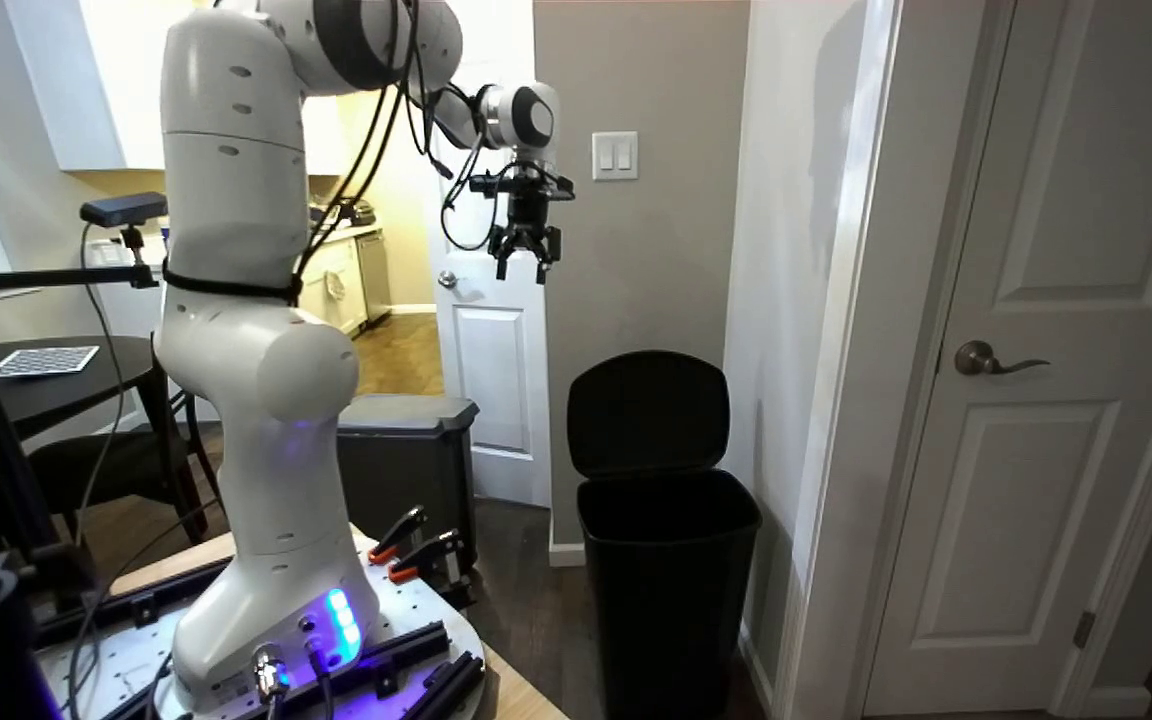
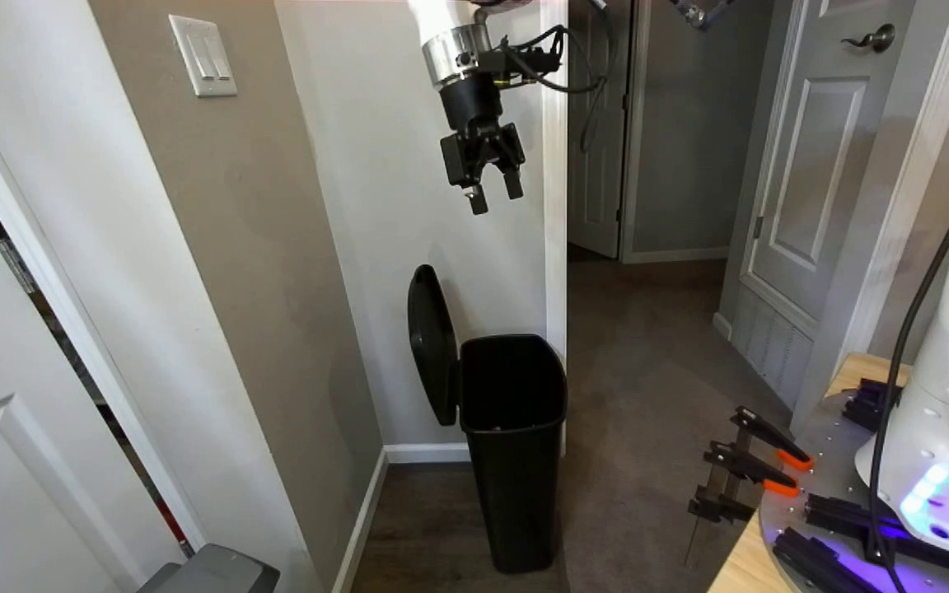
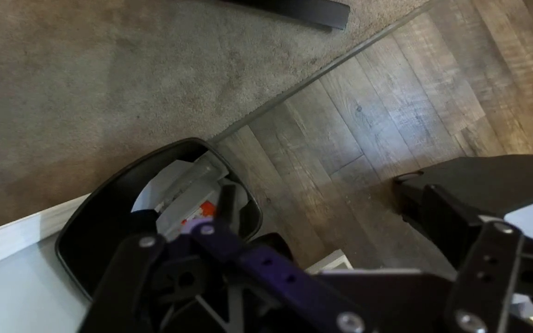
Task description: Close the lid of the black bin
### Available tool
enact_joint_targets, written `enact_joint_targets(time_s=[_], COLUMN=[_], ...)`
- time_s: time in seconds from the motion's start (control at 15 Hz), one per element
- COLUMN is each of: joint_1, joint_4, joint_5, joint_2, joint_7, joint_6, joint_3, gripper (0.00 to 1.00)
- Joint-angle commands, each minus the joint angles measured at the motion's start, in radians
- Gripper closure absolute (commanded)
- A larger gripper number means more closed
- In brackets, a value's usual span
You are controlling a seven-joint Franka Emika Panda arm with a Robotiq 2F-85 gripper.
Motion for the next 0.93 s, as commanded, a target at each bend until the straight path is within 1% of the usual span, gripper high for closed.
enact_joint_targets(time_s=[0.0, 0.27, 0.33, 0.47, 0.6, 0.67, 0.87], joint_1=[0.004, 0.016, 0.020, 0.022, 0.013, 0.015, 0.016], joint_4=[0.107, 0.185, 0.213, 0.277, 0.340, 0.270, 0.321], joint_5=[-0.044, -0.105, -0.123, -0.129, -0.085, -0.099, -0.095], joint_2=[0.092, 0.158, 0.178, 0.219, 0.260, 0.214, 0.253], joint_7=[0.062, 0.200, 0.241, 0.297, 0.291, 0.261, 0.263], joint_6=[0.060, 0.171, 0.180, 0.160, 0.113, 0.157, 0.137], joint_3=[-0.049, -0.108, -0.121, -0.141, -0.145, -0.144, -0.151], gripper=[0.00, 0.00, 0.00, 0.00, 0.00, 0.00, 0.00])
